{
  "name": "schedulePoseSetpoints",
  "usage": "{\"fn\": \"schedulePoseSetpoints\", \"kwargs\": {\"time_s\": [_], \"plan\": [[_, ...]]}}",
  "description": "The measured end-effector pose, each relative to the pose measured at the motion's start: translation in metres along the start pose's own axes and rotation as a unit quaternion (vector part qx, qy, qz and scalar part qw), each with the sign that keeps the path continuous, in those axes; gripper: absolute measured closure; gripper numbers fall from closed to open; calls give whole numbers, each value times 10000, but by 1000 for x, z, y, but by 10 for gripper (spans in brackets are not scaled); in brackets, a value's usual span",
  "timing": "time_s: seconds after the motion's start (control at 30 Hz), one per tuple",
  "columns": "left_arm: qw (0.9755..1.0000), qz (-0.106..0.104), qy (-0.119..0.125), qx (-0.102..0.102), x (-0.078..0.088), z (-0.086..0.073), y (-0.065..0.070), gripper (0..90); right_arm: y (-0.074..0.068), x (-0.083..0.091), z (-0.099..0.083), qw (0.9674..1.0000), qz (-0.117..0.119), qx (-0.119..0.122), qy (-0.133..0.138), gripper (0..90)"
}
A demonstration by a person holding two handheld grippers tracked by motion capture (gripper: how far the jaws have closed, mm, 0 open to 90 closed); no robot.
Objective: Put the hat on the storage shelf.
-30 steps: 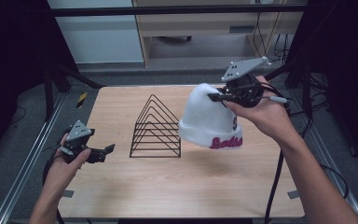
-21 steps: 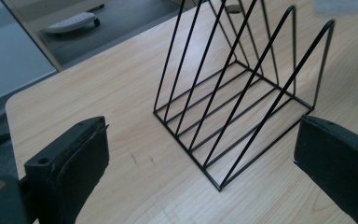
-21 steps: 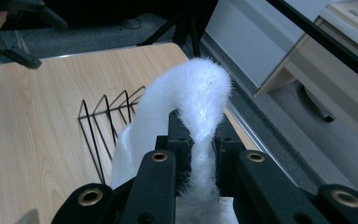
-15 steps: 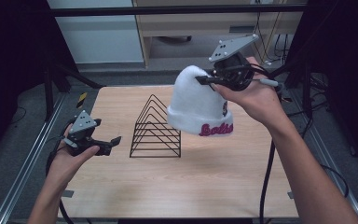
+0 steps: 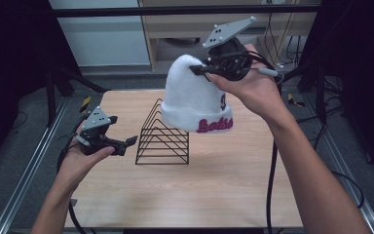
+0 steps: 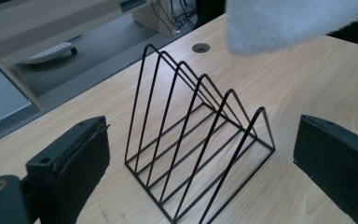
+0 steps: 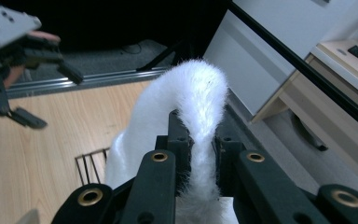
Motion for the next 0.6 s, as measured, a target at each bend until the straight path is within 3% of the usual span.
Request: {"fn": "schedulePoseSetpoints", "kwargs": {"time_s": [0.2, 0.6], "plan": [[9996, -266, 60, 47, -9, 12, -4, 33, -10, -11, 21, 9998, 125, 39, 130, 813], [9986, -453, 165, 221, -10, 15, -10, 32, -34, -33, 43, 9990, 370, 186, 188, 813]]}}
Point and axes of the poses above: each handheld gripper's, and its own axes: x roughly backward along the jaws, z roughly out of its top, y roughly to its right, the point moved 6 cm from there along -x, roughly forward along the jaws, and after that the axes turned 14 degrees about -z, right-handed, at the moved point
